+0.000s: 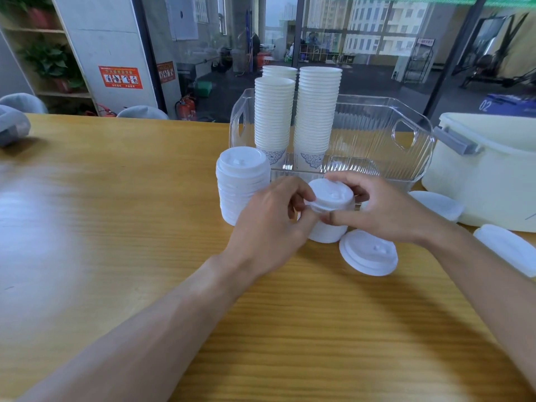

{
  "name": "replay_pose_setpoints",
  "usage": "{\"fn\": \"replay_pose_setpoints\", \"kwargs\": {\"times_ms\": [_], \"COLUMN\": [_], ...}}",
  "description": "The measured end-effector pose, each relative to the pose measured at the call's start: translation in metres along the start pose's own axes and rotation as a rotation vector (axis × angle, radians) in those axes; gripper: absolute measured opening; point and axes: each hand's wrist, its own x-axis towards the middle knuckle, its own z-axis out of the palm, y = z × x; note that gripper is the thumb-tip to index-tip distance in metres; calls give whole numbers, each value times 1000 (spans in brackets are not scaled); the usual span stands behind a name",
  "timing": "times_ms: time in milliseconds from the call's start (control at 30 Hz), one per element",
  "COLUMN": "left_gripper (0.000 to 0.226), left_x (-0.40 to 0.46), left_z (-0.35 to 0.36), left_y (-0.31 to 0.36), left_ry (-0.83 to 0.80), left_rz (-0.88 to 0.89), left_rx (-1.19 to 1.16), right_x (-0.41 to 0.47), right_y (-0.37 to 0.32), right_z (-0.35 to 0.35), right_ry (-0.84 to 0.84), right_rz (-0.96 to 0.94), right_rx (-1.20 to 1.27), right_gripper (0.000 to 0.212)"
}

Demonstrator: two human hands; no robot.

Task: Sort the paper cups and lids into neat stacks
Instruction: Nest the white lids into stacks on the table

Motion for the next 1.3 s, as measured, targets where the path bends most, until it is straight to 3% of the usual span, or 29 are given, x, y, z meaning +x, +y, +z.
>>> {"fn": "replay_pose_setpoints", "kwargs": {"times_ms": [200, 333, 467, 533, 633, 800, 1067, 1167, 1300], "left_gripper": [51, 65, 81, 79, 66, 64, 73, 71, 88], "left_x": [1, 5, 12, 13, 15, 17, 15, 13, 11], "left_z": [8, 14, 23, 26, 27, 24, 23, 24, 25], "left_y": [-12, -20, -17, -16, -19, -24, -22, -16, -15], "left_ry": [-78, -152, -207, -234, -193, -117, -147, -174, -172], "left_rz": [-22, -79, -163, -182, -175, -182, -170, -162, -156], "left_rx": [4, -20, -132, -131, -180, -201, -222, -236, -235], "right_x": [-24, -42, -59, -62, -62, -61, -57, -46, -23], "right_y": [14, 23, 38, 40, 41, 37, 22, 6, -12], "right_z": [2, -18, -19, -15, -14, -14, -15, -12, 3], "right_ry": [83, 134, -26, -103, -102, 18, 425, 451, 379], "right_rz": [-70, -106, -38, 4, 23, -28, -155, -156, -113], "right_rx": [52, -22, -175, -212, -222, -205, 85, 148, -26], "right_gripper": [95, 75, 81, 91, 79, 72, 58, 54, 59]}}
